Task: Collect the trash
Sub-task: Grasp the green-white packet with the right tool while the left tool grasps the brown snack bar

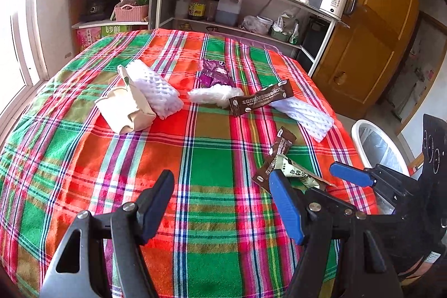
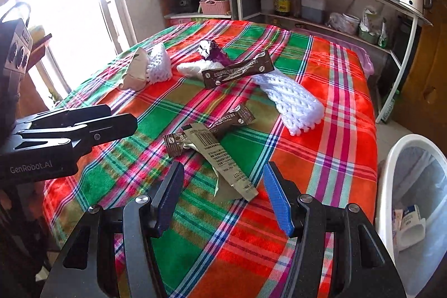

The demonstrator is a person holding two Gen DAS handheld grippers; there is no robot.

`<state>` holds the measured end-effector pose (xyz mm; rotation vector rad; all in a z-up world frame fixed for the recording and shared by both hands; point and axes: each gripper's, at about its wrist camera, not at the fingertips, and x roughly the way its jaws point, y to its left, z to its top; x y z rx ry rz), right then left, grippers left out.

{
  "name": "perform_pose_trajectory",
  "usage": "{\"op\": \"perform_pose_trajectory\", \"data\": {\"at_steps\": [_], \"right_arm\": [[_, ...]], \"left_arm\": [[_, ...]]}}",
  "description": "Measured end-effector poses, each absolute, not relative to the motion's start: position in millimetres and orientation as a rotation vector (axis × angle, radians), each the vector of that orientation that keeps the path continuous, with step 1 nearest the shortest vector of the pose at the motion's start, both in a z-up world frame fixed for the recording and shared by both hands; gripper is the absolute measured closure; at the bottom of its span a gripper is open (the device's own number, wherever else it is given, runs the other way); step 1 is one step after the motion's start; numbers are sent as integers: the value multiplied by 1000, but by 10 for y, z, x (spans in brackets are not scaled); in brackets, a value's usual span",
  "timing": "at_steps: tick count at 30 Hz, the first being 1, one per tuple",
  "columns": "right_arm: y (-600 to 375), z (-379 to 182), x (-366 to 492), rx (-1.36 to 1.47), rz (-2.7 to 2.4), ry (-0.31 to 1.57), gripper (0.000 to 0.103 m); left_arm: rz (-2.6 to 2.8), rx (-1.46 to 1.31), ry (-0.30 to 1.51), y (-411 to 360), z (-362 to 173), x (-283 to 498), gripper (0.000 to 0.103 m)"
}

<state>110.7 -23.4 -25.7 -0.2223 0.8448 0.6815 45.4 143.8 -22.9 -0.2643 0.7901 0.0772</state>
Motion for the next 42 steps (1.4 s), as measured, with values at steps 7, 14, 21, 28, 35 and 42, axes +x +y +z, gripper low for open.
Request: {"op": "perform_pose_trajectory", "data": {"at_steps": [7,14,21,28,35,42], "right_arm": [[-190,-350,1205,-227,663,882,65],[-304,-316,1234,-164,661,880,82],[-468,-281,1265,-109,574,875,85],[-675,-267,1312,-31,502,879,88],[-760,-265,1306,8,480,878,89],[-770,-264,1305,14,479,876,89]], "left_arm": [[69,-266,798,1456,-246,534,31],[35,-255,807,1387,-266,636,30],[-21,-231,828,1266,-309,799,30],[-70,-174,863,1043,-384,990,31],[-64,-122,880,930,-423,1117,31],[-51,-74,898,854,-457,1185,39]]}}
